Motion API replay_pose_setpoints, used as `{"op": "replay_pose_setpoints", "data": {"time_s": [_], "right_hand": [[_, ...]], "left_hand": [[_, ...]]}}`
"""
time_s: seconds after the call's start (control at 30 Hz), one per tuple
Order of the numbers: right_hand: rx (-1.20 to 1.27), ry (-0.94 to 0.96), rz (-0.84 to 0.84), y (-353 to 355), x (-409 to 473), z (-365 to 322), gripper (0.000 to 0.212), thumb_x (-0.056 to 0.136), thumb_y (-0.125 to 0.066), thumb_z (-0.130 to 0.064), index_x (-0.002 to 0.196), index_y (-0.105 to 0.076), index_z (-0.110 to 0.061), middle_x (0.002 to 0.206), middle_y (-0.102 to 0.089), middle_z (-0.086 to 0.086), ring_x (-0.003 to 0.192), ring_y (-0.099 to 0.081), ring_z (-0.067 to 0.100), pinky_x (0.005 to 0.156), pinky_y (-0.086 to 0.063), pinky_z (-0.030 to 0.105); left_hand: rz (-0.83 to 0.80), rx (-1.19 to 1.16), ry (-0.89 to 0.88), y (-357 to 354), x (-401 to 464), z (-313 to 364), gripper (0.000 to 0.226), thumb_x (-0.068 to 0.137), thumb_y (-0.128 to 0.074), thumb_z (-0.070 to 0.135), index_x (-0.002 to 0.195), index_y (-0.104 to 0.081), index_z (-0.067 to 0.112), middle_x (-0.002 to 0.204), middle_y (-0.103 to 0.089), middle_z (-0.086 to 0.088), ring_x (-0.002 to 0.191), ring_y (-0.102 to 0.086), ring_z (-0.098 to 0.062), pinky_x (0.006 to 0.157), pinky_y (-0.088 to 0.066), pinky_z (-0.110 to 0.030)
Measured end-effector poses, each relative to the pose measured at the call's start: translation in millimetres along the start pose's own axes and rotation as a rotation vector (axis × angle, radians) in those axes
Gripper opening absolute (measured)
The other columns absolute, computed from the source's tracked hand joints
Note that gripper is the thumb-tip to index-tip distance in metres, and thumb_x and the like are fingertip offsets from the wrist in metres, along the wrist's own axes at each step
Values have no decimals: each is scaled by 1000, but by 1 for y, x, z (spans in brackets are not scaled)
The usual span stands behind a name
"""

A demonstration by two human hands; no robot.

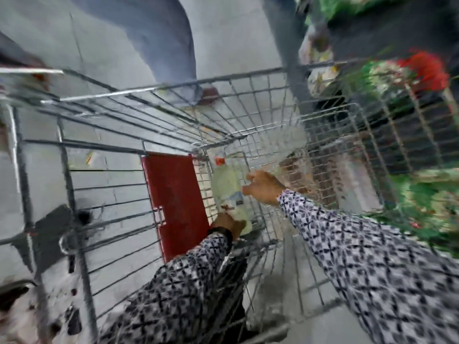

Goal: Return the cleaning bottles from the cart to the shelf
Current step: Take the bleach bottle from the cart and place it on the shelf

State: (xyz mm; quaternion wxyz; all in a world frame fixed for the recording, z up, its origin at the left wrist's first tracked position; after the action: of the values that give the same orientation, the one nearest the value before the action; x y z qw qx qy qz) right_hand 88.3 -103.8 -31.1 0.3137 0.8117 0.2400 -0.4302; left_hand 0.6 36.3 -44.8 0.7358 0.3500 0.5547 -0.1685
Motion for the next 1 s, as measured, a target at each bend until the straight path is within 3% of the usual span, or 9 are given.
{"op": "replay_pose_setpoints", "data": {"time_s": [0.13,0.23,0.33,0.43,0.53,0.63,0.73,0.9,1.0], "right_hand": [[135,-12,-66,-30,44,5,85,84,-77,-51,152,-44,-13,156,-51,8,136,-55,30,101,-48,33],[213,-36,-82,-43,61,11,80,72,-82,-61,134,-61,-15,135,-69,7,114,-70,26,88,-61,38],[242,-18,-39,-47,66,12,63,63,-87,-60,108,-72,-19,103,-80,4,88,-78,23,78,-67,45],[276,-32,25,-42,62,11,59,56,-90,-56,98,-74,-18,94,-81,3,80,-80,23,75,-67,48],[313,-79,107,-24,48,13,56,60,-92,-51,100,-73,-16,92,-81,2,75,-80,21,74,-68,43],[424,-77,182,5,11,14,72,46,-90,-61,100,-73,-16,90,-82,3,74,-81,21,74,-68,42],[522,-32,310,37,-50,10,72,45,-91,-63,100,-75,-19,87,-83,-1,75,-81,19,70,-67,38],[743,142,598,91,-216,1,51,57,-98,-44,91,-68,-19,90,-82,-4,74,-76,13,70,-60,31],[846,240,818,117,-339,11,67,45,-100,-47,99,-77,-13,93,-84,2,84,-80,20,83,-65,45]], "left_hand": [[97,-130,77,-28,22,-16,80,87,-77,43,147,-45,1,150,-56,-19,143,-49,-37,116,-44,-43],[184,-237,121,-33,15,-10,94,81,-83,40,151,-35,-1,154,-45,-22,145,-47,-40,116,-45,-47],[164,-512,106,-38,15,-3,87,75,-89,25,139,-33,6,140,-56,-17,124,-63,-35,105,-56,-49],[66,-728,116,-37,13,-6,68,77,-85,2,120,-35,17,116,-65,-7,104,-69,-27,96,-61,-52],[0,-750,-13,-25,4,-1,51,76,-84,-8,105,-49,15,98,-69,-1,75,-73,-9,78,-62,-41],[-89,-684,-139,-7,-23,17,58,71,-89,-6,118,-61,12,117,-76,-7,100,-75,-23,85,-64,-42],[-112,-577,-317,10,-78,44,54,69,-88,-9,95,-58,29,105,-73,-1,114,-70,-29,102,-57,-45],[-121,-413,-709,21,-215,87,41,80,-76,-14,101,-55,15,90,-69,-3,72,-76,-1,50,-54,-9],[-162,-342,-934,7,-306,102,47,79,-72,-13,111,-51,15,99,-77,-3,75,-78,-1,58,-62,-24]]}}
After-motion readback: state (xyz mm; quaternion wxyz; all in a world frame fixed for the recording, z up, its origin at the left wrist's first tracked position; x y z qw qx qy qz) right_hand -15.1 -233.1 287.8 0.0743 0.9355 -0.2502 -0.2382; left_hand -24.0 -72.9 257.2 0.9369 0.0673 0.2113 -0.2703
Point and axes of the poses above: each hand's wrist, its own x-axis towards the middle knuckle, its own y-axis out of the back of the hand, z = x × y, the point moved 4 cm from there along x, towards the middle knuckle
